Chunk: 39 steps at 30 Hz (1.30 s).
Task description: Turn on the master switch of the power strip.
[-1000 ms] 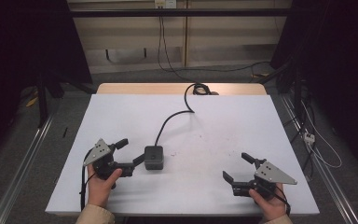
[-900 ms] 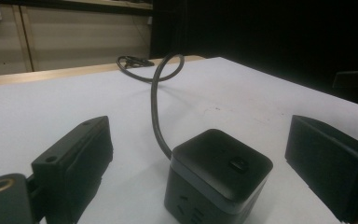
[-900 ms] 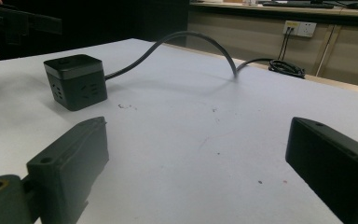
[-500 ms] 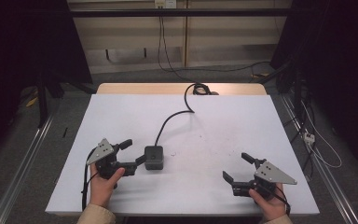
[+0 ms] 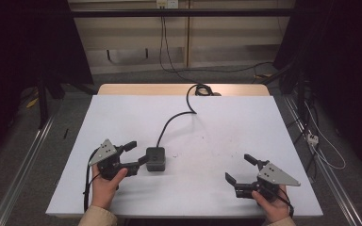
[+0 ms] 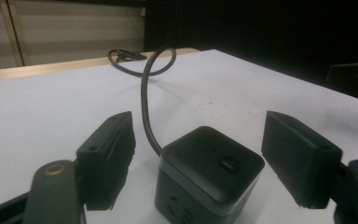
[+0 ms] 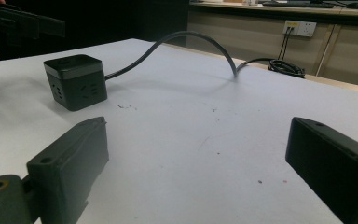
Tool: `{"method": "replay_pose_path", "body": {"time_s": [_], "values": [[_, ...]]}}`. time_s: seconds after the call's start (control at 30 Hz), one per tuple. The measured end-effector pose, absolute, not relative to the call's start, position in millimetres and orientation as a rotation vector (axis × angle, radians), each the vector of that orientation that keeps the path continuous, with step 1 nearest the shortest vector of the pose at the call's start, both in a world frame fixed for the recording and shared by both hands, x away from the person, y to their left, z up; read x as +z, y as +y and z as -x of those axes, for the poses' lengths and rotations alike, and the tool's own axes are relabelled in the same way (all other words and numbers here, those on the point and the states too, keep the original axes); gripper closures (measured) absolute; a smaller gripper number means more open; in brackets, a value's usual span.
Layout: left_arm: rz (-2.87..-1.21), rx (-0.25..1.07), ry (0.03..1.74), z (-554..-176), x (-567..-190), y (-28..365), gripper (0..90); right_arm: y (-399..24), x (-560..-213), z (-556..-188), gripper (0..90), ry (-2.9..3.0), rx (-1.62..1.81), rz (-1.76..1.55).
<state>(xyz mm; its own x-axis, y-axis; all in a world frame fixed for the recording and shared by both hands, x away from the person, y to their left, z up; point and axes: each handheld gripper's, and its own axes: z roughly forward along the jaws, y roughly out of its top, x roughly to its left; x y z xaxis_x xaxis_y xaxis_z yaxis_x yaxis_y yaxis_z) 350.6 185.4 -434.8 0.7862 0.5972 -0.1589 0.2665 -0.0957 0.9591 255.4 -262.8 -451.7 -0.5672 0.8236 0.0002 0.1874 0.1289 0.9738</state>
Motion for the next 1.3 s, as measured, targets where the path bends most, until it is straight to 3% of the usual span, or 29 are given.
{"method": "replay_pose_path", "body": {"time_s": [0.27,0.73,0.83,1.3], "values": [[-1.691,0.305,0.696,-351.7,-435.0,184.6,33.2,-262.9,-451.7,-255.4,5.1,1.85,1.468,-0.974],[-1.707,0.311,0.719,-352.9,-434.7,184.2,37.1,-262.9,-451.5,-255.2,5.1,1.848,1.469,-0.971],[-1.707,0.303,0.717,-353.0,-434.4,184.6,42.7,-263.0,-451.5,-255.2,5.1,1.849,1.468,-0.972],[-1.725,0.276,0.719,-354.2,-431.5,181.2,51.1,-263.5,-451.2,-255.0,5.1,1.845,1.47,-0.972]]}}
